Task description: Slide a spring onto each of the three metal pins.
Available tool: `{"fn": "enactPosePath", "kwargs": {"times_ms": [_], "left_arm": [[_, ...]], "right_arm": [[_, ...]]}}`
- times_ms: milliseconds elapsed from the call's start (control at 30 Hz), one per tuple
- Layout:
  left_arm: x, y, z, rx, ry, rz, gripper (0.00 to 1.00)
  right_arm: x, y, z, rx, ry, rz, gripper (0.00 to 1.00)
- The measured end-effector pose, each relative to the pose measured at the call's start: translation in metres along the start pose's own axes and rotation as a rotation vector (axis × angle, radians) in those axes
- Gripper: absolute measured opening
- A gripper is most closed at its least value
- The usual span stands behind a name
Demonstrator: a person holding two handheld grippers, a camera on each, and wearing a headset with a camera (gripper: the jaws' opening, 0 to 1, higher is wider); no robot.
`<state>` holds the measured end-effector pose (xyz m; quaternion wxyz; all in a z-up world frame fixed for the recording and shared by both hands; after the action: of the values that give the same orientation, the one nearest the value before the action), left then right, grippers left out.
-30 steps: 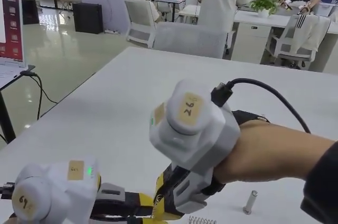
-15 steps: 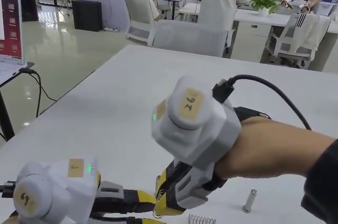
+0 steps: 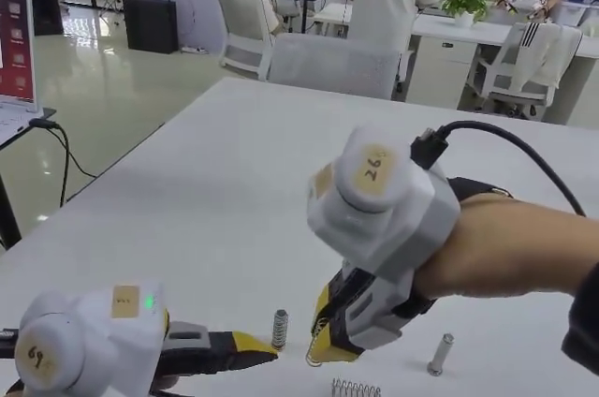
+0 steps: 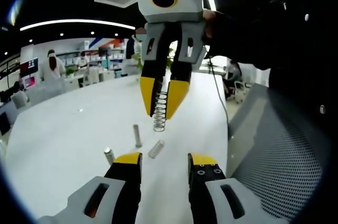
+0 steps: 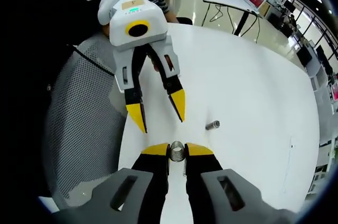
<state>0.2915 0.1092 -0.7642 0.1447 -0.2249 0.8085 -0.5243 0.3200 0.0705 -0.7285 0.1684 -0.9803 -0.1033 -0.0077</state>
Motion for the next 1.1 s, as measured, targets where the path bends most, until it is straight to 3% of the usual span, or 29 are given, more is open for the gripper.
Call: {"fn": "enactPosePath", "kwargs": {"times_ms": [500,833,1100], "left_arm": [[0.000,0.006,-0.003,0.020,-0.015,-0.050,0.41],[-0.002,0.014,-0.006,0.026,-0.039,-0.093,0.49],[-0.003,0.017,-0.008,0.027,-0.055,-0.117,0.56]], "right_arm": [[0.036,0.028,-0.011,-0.018,0.070,0.088,0.08],[0.052,0.044,-0.001,-0.066,0.100,0.113,0.08],[0.062,0.049,0.008,-0.074,0.102,0.126,0.08]]}}
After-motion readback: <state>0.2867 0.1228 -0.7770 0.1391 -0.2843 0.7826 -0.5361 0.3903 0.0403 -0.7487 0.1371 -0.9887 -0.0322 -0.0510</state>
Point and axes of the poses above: the centre of the closed fingertips' face, and the gripper's own axes: z roughly forward along the fingers, x roughly to its right, y roughly out of its underside, the point moved 2 cm from there along -z, roughly backward along the fingers, and after that the axes turned 5 degrees about -x, right-handed, at the moved point
